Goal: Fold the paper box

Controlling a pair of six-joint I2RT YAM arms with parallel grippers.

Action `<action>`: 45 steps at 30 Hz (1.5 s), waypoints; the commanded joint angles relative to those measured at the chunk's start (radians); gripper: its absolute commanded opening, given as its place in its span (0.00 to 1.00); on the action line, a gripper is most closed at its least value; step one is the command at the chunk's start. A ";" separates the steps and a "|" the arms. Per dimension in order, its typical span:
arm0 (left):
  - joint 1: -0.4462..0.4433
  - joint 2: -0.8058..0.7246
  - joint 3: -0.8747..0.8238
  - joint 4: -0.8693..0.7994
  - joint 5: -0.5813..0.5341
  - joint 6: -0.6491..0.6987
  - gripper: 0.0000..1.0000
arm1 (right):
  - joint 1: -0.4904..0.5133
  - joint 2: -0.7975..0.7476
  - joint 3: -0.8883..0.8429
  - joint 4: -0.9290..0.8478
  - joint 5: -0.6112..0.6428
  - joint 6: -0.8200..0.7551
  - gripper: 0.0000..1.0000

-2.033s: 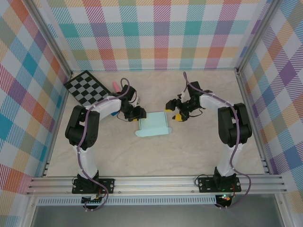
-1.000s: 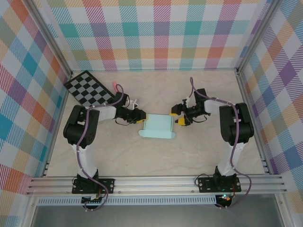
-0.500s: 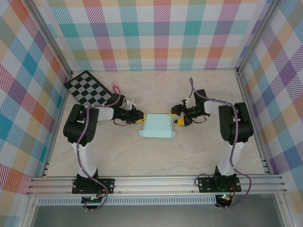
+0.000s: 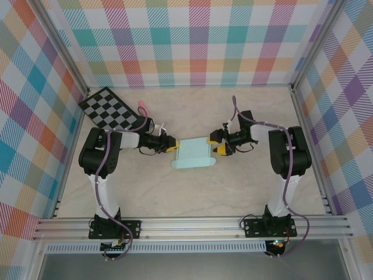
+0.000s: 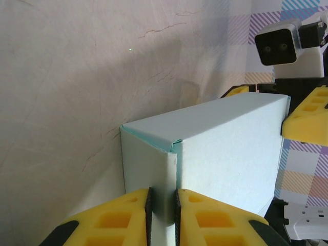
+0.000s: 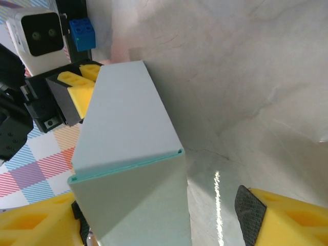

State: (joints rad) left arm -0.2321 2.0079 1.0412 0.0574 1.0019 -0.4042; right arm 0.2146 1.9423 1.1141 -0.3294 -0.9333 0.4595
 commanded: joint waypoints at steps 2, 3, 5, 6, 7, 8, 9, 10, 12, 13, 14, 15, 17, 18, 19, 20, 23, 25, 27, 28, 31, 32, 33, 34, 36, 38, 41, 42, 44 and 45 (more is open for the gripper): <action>0.008 0.051 -0.022 -0.074 -0.102 -0.002 0.18 | 0.047 0.001 0.001 0.065 -0.041 0.069 0.72; 0.008 0.047 -0.022 -0.073 -0.106 -0.003 0.19 | 0.052 -0.007 -0.014 0.110 -0.041 0.115 0.70; 0.008 0.040 -0.023 -0.068 -0.106 -0.008 0.18 | 0.062 -0.020 -0.033 0.181 -0.041 0.189 0.67; 0.008 0.038 -0.023 -0.065 -0.106 -0.013 0.19 | 0.070 -0.024 -0.038 0.210 -0.046 0.220 0.65; 0.008 0.037 -0.020 -0.067 -0.105 -0.015 0.19 | 0.078 -0.027 -0.039 0.228 -0.046 0.247 0.64; 0.007 0.038 -0.020 -0.063 -0.104 -0.018 0.19 | 0.085 -0.029 -0.035 0.235 -0.044 0.264 0.63; 0.007 0.036 -0.020 -0.059 -0.102 -0.023 0.19 | 0.094 -0.031 -0.032 0.247 -0.046 0.286 0.61; 0.007 0.033 -0.018 -0.058 -0.100 -0.027 0.19 | 0.099 -0.031 -0.029 0.257 -0.049 0.308 0.58; 0.007 0.015 -0.019 -0.051 -0.098 -0.036 0.20 | 0.101 -0.037 -0.030 0.278 -0.054 0.357 0.54; 0.007 -0.001 -0.018 -0.051 -0.099 -0.040 0.23 | 0.099 -0.042 -0.028 0.278 -0.059 0.378 0.51; 0.008 -0.018 -0.016 -0.053 -0.099 -0.041 0.25 | 0.097 -0.049 -0.026 0.271 -0.059 0.396 0.49; 0.008 -0.043 -0.008 -0.060 -0.100 -0.038 0.28 | 0.093 -0.059 -0.025 0.265 -0.062 0.417 0.46; 0.011 -0.097 0.011 -0.083 -0.110 -0.027 0.39 | 0.082 -0.088 -0.030 0.255 -0.066 0.463 0.43; 0.014 -0.125 0.024 -0.093 -0.111 -0.015 0.44 | 0.073 -0.105 -0.030 0.236 -0.068 0.483 0.42; 0.016 -0.159 0.029 -0.090 -0.111 0.003 0.51 | 0.063 -0.123 -0.028 0.219 -0.075 0.500 0.41; 0.017 -0.195 0.029 -0.085 -0.122 0.029 0.56 | 0.055 -0.141 -0.028 0.206 -0.081 0.513 0.41; 0.021 -0.344 -0.002 -0.010 -0.173 0.112 0.65 | 0.014 -0.201 -0.020 0.115 -0.083 0.534 0.40; 0.020 -0.445 -0.046 0.104 -0.186 0.178 0.70 | -0.023 -0.235 -0.013 0.059 -0.095 0.545 0.40; 0.007 -0.555 -0.124 0.226 -0.245 0.296 0.88 | -0.057 -0.260 -0.014 0.037 -0.118 0.574 0.41; -0.007 -0.611 -0.172 0.288 -0.265 0.386 0.95 | -0.072 -0.267 -0.011 0.014 -0.128 0.585 0.41; -0.065 -0.726 -0.254 0.337 -0.353 0.672 1.00 | -0.102 -0.276 0.013 -0.059 -0.160 0.577 0.41; -0.079 -0.730 -0.238 0.293 -0.355 0.766 1.00 | -0.105 -0.279 0.020 -0.080 -0.167 0.573 0.41; -0.094 -0.731 -0.219 0.230 -0.348 0.837 1.00 | -0.108 -0.282 0.024 -0.092 -0.173 0.574 0.41; -0.115 -0.736 -0.215 0.200 -0.345 0.907 1.00 | -0.111 -0.285 0.026 -0.098 -0.180 0.578 0.41; -0.217 -0.759 -0.216 0.100 -0.383 1.138 1.00 | -0.115 -0.291 0.024 -0.117 -0.185 0.591 0.41; -0.302 -0.754 -0.207 0.063 -0.459 1.232 1.00 | -0.116 -0.305 0.014 -0.116 -0.181 0.607 0.41; -0.386 -0.716 -0.196 0.069 -0.540 1.302 1.00 | -0.116 -0.324 -0.013 -0.088 -0.166 0.649 0.40; -0.409 -0.701 -0.200 0.089 -0.577 1.318 1.00 | -0.117 -0.328 -0.021 -0.080 -0.159 0.660 0.40; -0.433 -0.670 -0.202 0.130 -0.614 1.330 0.99 | -0.117 -0.330 -0.033 -0.070 -0.149 0.676 0.40; -0.443 -0.653 -0.199 0.129 -0.622 1.350 0.99 | -0.116 -0.331 -0.041 -0.058 -0.148 0.686 0.40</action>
State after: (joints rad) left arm -0.6533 1.3190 0.8291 0.1627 0.4747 0.8082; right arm 0.1017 1.6352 1.0988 -0.3977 -1.0676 1.0943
